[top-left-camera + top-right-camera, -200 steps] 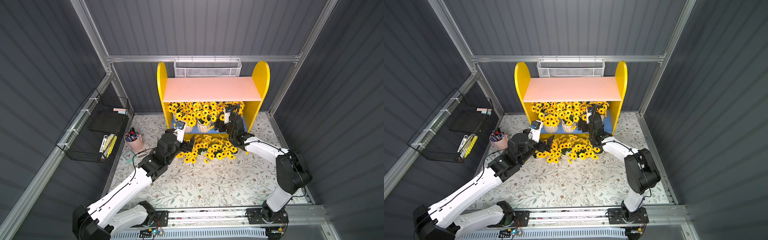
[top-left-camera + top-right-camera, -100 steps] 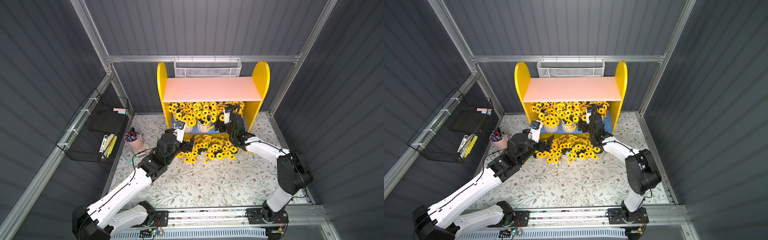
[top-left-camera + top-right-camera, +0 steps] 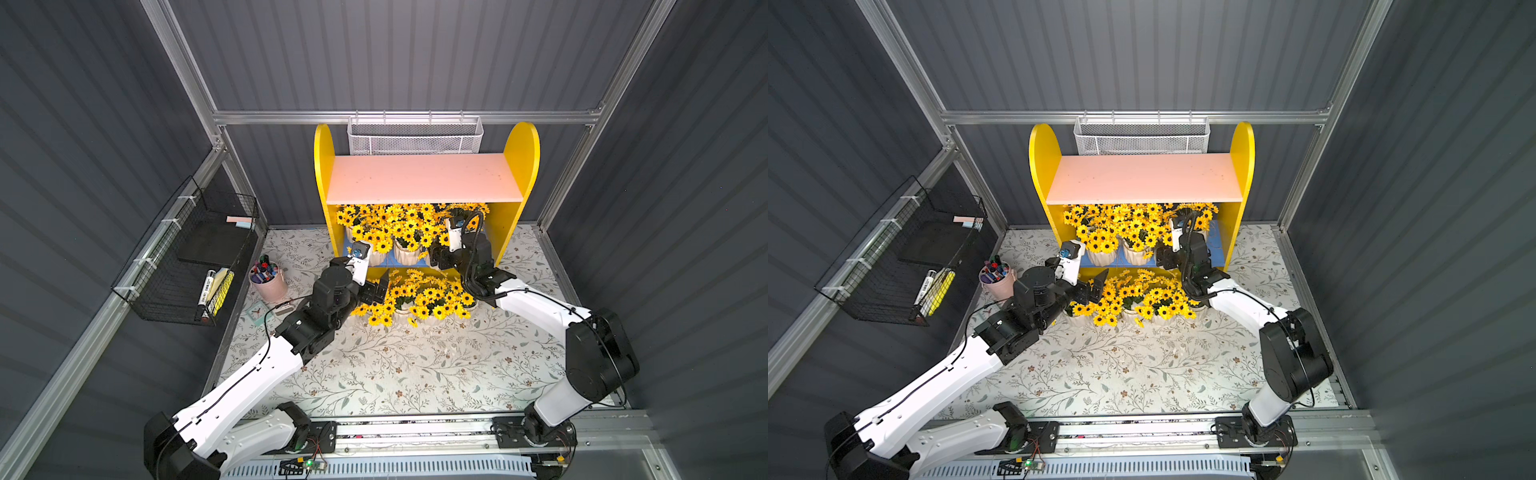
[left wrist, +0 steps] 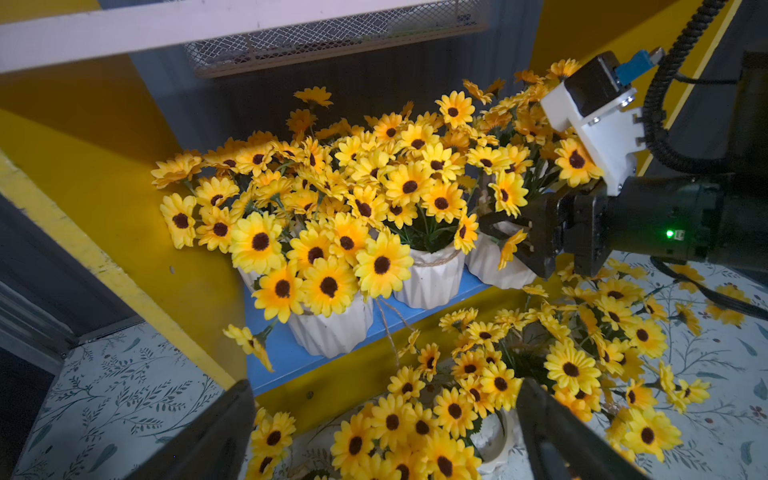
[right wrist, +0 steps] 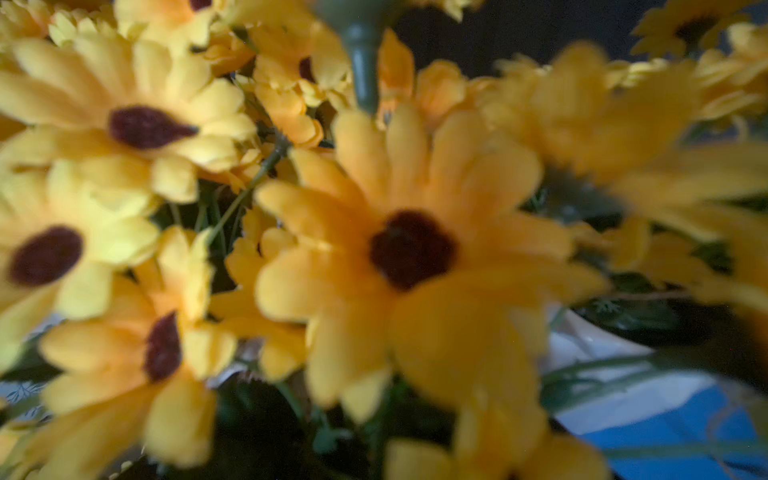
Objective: Take the sunflower pots off the shelves
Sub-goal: Pick up the sunflower pot from the shelf.
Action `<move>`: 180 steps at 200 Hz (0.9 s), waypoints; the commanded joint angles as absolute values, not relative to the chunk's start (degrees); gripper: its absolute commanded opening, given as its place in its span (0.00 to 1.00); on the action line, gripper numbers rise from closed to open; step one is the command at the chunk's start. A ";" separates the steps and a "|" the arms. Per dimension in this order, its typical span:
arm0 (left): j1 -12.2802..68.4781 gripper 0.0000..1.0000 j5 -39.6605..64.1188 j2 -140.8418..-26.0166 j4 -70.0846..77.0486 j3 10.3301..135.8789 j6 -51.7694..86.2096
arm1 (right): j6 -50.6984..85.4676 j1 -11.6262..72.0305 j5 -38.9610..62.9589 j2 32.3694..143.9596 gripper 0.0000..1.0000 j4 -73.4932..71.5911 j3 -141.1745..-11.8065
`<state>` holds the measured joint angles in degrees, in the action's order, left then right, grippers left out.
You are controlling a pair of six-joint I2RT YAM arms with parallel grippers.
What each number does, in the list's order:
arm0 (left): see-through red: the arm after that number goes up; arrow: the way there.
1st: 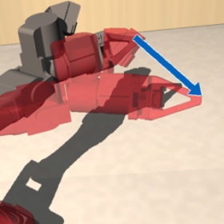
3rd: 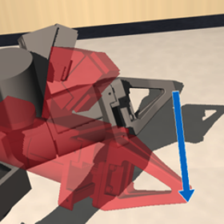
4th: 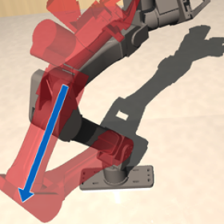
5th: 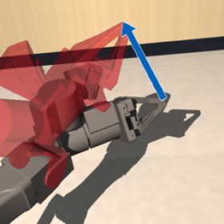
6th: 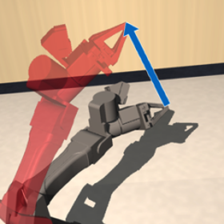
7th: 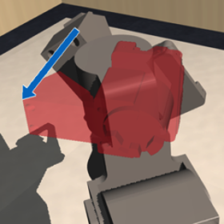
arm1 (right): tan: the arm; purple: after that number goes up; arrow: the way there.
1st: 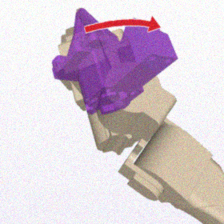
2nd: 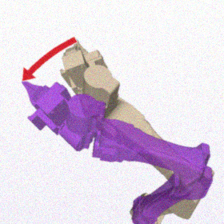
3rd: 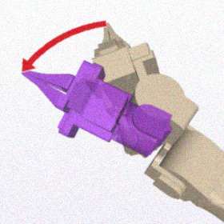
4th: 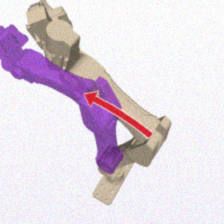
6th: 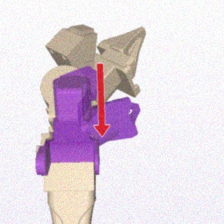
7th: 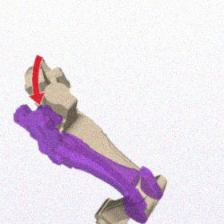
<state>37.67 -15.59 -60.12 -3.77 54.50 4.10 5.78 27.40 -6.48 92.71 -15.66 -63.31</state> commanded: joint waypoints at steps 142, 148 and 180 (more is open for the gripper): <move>37.53 0.99 -15.31 -59.15 -2.46 53.20 2.55 | 4.07 30.04 -13.46 96.67 0.84 -16.43 -62.13; 37.57 0.99 -15.35 -59.15 -2.46 53.19 2.56 | 4.41 30.04 -13.45 96.76 0.86 -16.37 -62.35; 37.53 0.99 -15.20 -59.06 -2.46 53.28 2.46 | 6.59 30.06 -13.80 96.25 0.94 -15.96 -62.03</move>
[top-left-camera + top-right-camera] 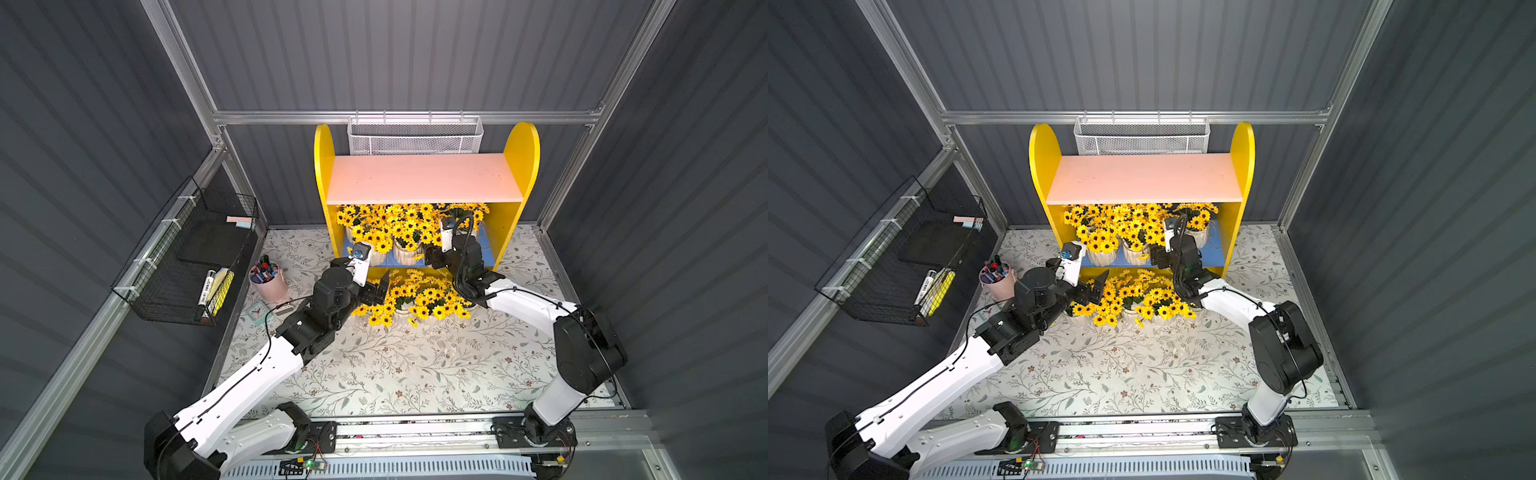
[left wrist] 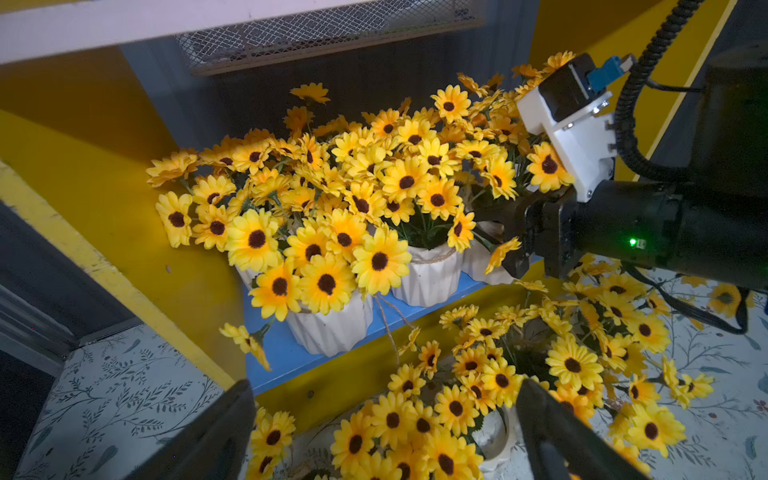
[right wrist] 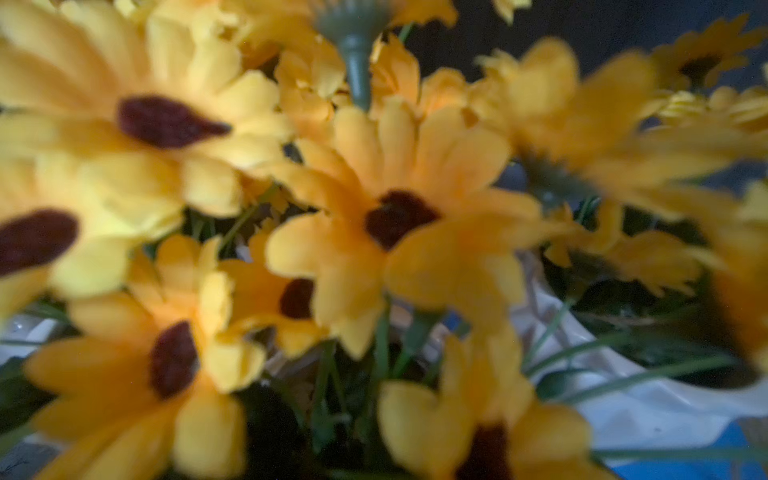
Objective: Take the sunflower pots off the shelves
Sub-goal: Pick up the sunflower pot from the shelf.
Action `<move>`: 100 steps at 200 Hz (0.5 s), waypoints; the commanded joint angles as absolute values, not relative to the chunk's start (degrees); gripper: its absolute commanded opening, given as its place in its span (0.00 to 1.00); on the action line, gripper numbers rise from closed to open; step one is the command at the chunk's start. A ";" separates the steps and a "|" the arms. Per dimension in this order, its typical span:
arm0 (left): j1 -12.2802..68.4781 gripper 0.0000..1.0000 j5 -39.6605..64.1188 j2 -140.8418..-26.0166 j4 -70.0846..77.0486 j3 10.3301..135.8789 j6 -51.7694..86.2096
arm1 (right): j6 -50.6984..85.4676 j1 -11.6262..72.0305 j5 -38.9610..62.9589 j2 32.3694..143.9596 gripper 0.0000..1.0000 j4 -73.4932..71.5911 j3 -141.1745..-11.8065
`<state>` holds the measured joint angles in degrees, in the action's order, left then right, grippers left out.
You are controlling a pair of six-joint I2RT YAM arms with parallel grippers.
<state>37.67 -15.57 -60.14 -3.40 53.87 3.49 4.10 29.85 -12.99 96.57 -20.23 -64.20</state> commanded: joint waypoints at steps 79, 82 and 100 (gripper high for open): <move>37.53 0.99 -15.33 -58.62 -2.47 53.21 2.42 | 6.94 30.04 -12.97 96.74 0.94 -15.91 -62.49; 37.53 0.99 -15.30 -58.57 -2.46 53.23 2.38 | 6.88 30.05 -13.00 96.86 0.93 -15.91 -62.49; 37.53 0.99 -15.34 -58.54 -2.44 53.18 2.21 | 6.70 30.01 -13.07 97.00 0.87 -16.17 -62.23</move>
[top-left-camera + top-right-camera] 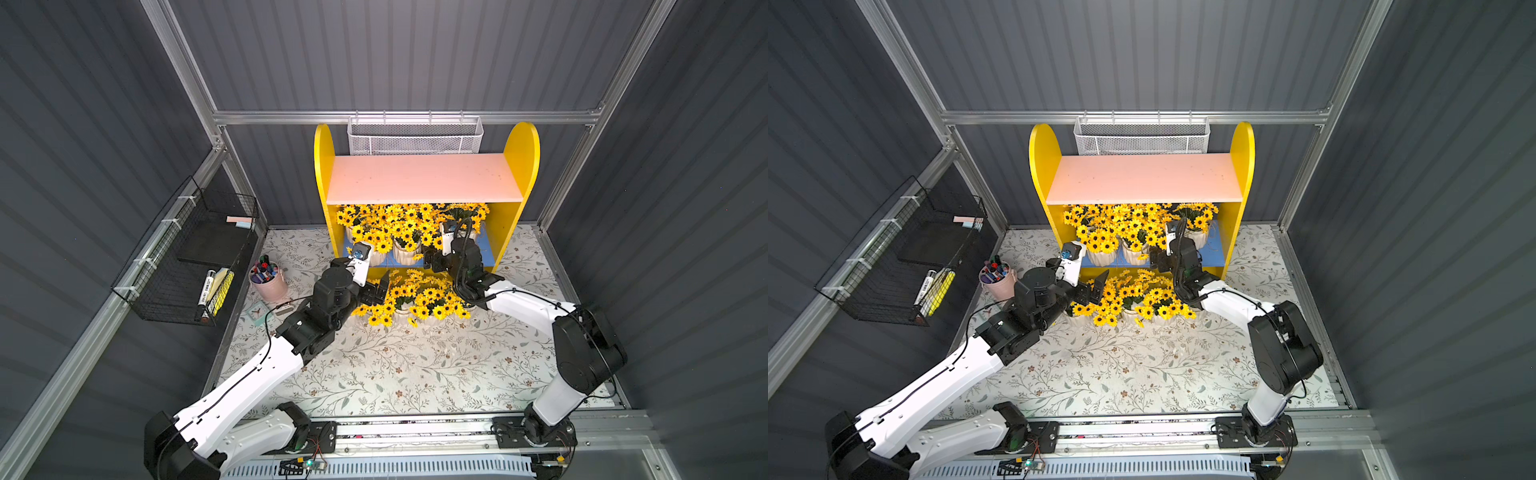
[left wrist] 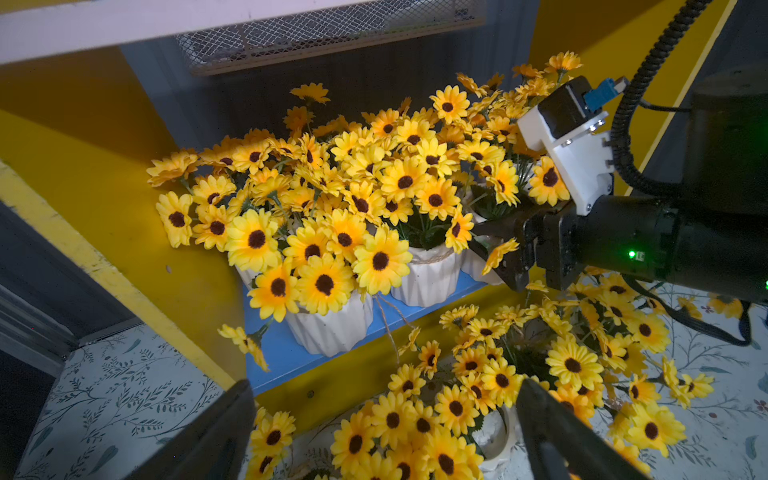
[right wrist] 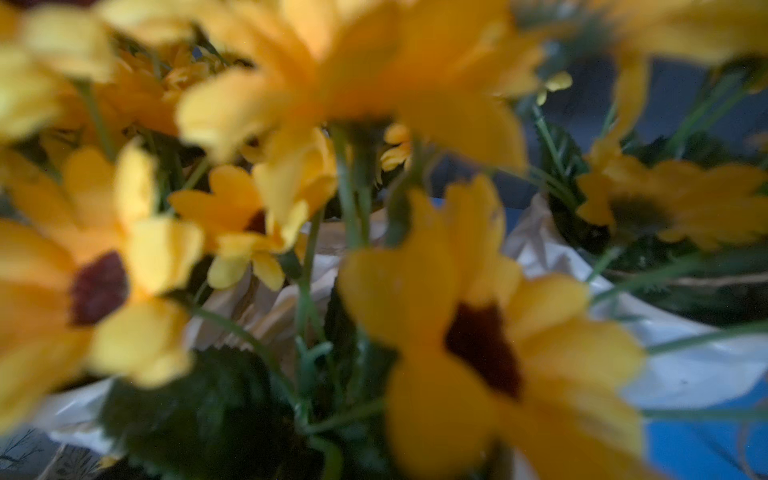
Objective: Take the sunflower pots off the shelves
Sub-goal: Pick up the sunflower pot from the shelf.
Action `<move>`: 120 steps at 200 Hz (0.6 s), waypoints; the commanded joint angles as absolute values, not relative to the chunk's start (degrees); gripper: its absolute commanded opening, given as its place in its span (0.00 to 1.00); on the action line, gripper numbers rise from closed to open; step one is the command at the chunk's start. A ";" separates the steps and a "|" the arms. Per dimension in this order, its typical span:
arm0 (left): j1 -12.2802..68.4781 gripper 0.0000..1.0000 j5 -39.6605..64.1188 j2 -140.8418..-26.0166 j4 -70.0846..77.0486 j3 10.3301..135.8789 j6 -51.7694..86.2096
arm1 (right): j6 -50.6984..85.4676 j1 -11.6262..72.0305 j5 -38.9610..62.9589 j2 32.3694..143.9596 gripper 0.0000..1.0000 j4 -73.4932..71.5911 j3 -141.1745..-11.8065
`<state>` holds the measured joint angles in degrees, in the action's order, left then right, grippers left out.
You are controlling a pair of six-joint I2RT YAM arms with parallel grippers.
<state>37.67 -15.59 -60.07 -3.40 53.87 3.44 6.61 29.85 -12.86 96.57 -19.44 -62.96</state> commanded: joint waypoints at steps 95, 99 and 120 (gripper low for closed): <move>37.52 0.99 -14.59 -58.40 -2.35 53.17 2.11 | 5.75 30.05 -11.26 94.03 0.00 -15.03 -60.93; 37.53 0.99 -14.56 -58.44 -2.38 53.12 2.11 | 5.66 30.03 -11.54 93.83 0.00 -15.02 -60.87; 37.53 0.99 -14.46 -58.45 -2.37 53.13 2.17 | 5.33 30.02 -12.35 92.79 0.00 -15.20 -60.44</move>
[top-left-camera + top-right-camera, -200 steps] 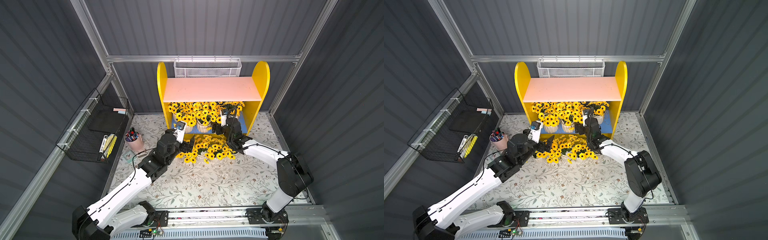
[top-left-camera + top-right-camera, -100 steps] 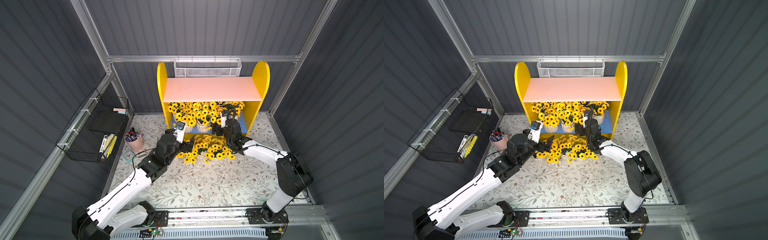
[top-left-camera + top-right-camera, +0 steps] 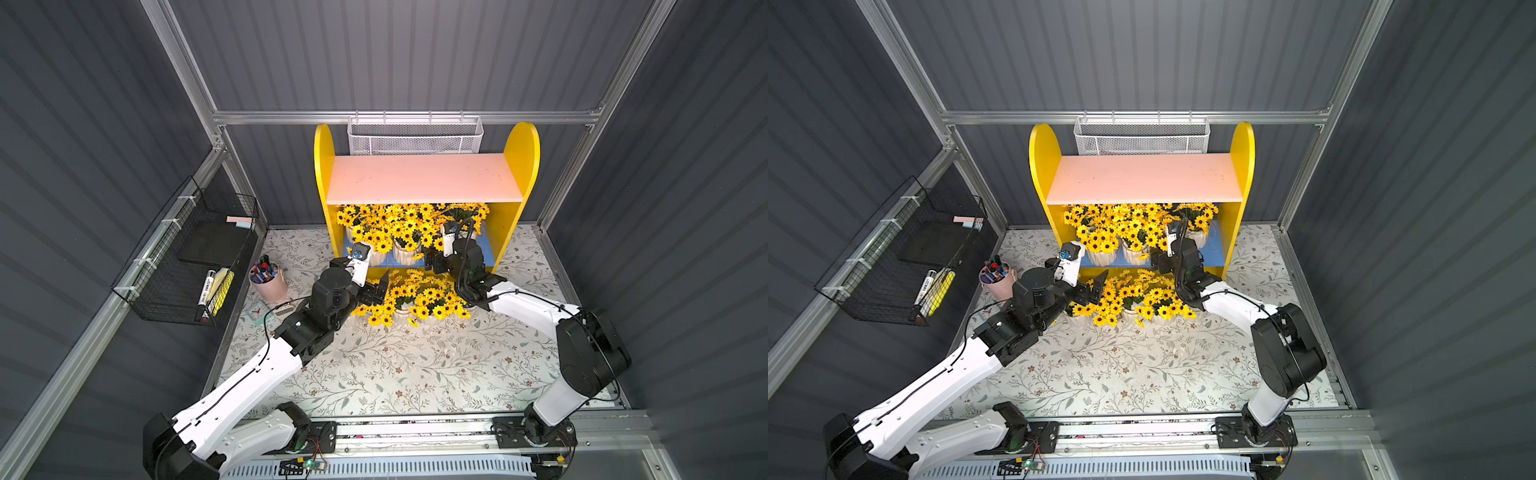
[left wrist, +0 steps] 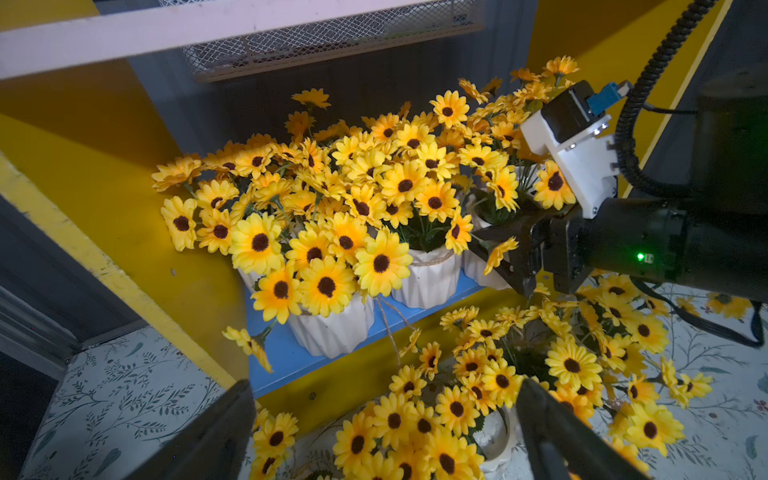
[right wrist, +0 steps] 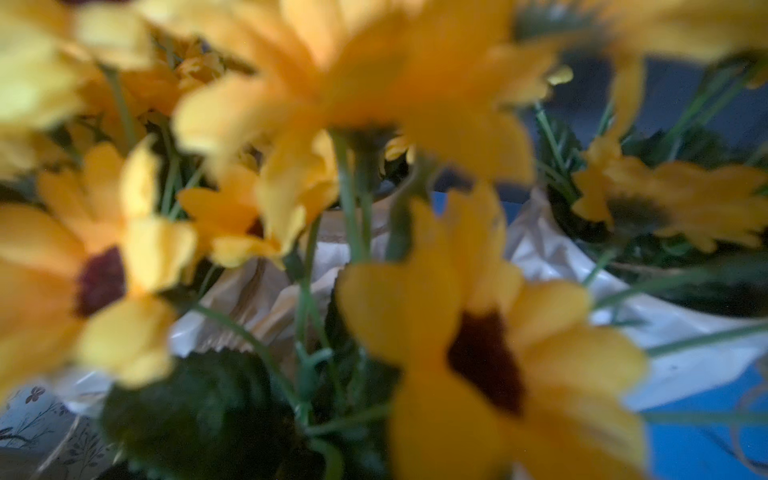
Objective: Take the sunflower pots off the shelves
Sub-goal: Pick up the sunflower pot from the shelf.
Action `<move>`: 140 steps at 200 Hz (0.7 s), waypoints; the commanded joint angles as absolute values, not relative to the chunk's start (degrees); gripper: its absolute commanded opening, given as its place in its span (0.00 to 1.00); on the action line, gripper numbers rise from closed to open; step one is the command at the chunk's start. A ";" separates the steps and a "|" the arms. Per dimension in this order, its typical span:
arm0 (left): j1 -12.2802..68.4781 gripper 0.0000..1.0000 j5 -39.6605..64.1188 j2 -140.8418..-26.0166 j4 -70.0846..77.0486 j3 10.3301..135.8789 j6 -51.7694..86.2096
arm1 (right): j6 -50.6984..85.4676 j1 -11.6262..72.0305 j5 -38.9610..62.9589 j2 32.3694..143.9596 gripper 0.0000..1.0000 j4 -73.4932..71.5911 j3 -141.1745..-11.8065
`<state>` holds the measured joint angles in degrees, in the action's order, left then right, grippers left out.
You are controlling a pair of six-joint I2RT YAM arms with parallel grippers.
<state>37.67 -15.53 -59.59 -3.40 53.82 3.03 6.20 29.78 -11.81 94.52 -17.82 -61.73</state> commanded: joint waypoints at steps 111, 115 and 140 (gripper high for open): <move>37.52 0.99 -12.86 -58.80 -2.29 53.15 2.64 | 3.58 30.13 -12.25 84.33 0.00 -15.74 -57.45; 37.53 0.99 -12.77 -58.80 -2.29 53.13 2.64 | 3.67 30.15 -12.09 84.01 0.00 -15.73 -57.28; 37.49 0.99 -12.13 -58.88 -2.30 53.16 2.73 | 4.00 30.18 -11.73 82.34 0.00 -15.73 -56.26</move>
<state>37.67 -13.43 -59.59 -3.38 53.80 3.05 4.45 29.85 -11.97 85.25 -12.05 -56.55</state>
